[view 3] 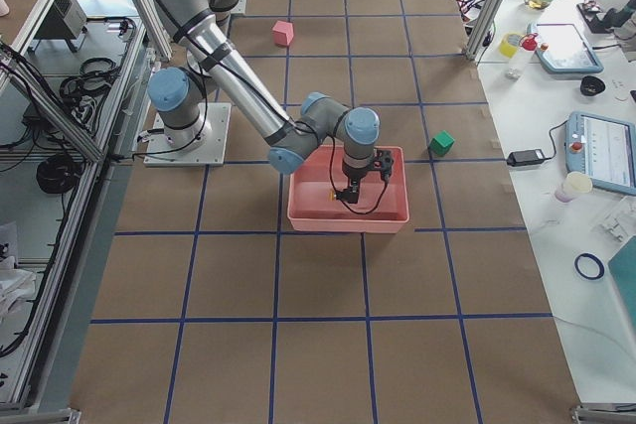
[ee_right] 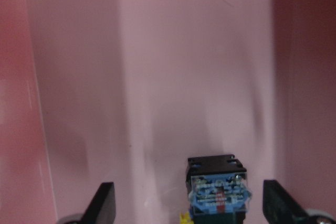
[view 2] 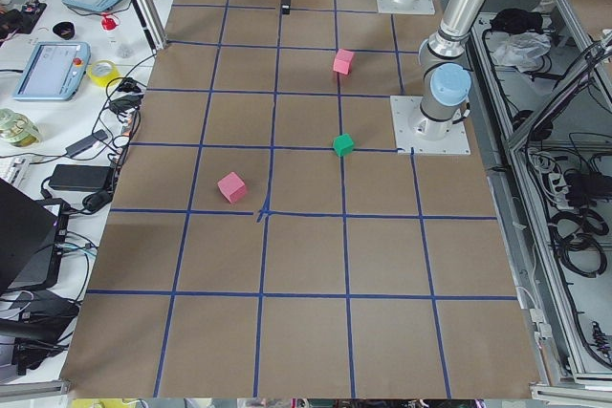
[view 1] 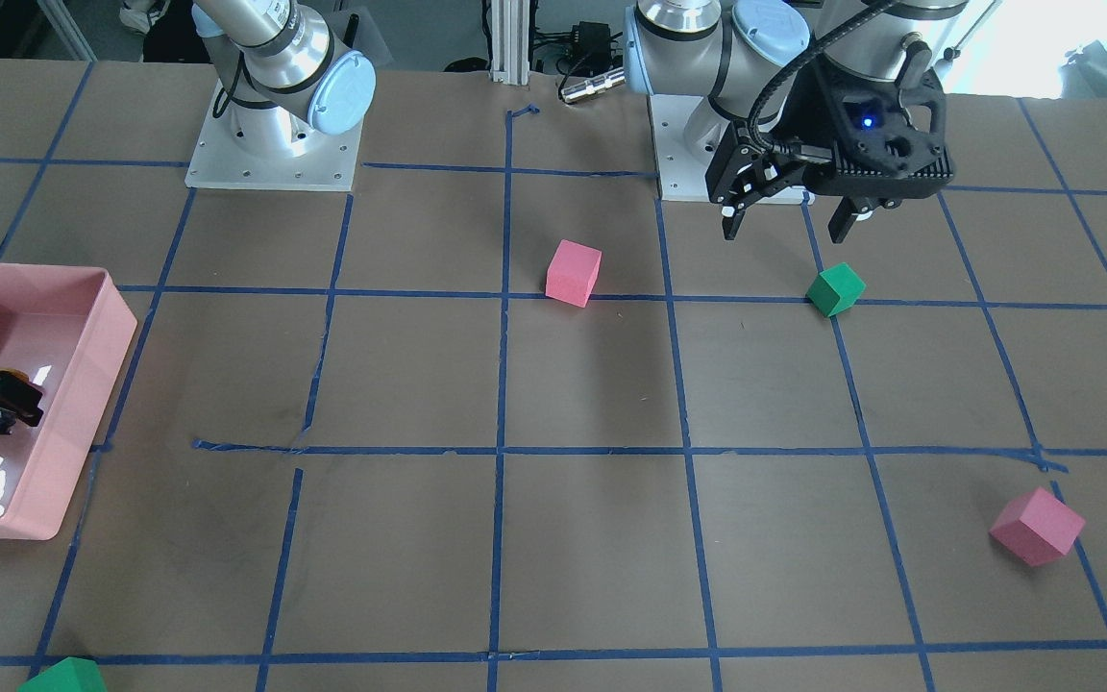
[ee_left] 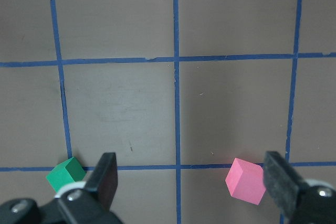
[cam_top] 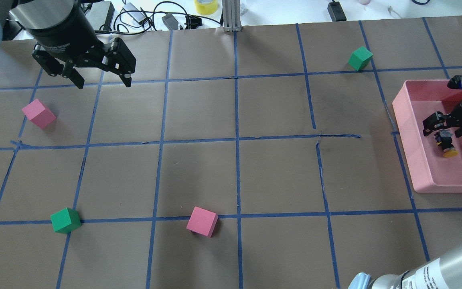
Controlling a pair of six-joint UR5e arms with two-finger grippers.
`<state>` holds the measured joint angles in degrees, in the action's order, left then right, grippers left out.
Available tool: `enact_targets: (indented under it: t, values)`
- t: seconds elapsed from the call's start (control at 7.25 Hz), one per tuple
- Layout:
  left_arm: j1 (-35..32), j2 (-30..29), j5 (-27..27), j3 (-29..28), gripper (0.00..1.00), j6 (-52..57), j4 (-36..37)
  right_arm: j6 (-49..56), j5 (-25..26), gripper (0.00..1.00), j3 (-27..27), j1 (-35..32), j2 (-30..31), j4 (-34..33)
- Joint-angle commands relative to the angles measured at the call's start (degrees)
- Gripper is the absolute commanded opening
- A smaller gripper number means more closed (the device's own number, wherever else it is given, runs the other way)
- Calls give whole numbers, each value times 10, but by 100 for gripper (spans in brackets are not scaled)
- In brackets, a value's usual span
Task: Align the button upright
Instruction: 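Lower the right gripper into the bin and grasp the button switch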
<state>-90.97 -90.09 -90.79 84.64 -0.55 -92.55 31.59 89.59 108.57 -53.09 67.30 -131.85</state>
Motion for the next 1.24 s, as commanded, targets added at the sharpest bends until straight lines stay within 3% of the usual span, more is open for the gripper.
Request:
enact_targets:
  t: [0.0,0.41,0.69,0.97,1.1]
  values:
    - [0,0,0,0,100,-1,0,1,1,94,2,0,0,0]
    - [0,0,0,0,100,-2,0,15,2,74,2,0,1,2]
    - [0,0,0,-1,100,-2,0,15,4,34,2,0,4,3]
    - [1,0,0,0,100,-1,0,15,4,1,-6,0,6,18]
    - [0,0,0,-1,100,-1,0,24,3,0,-13,0,9,20]
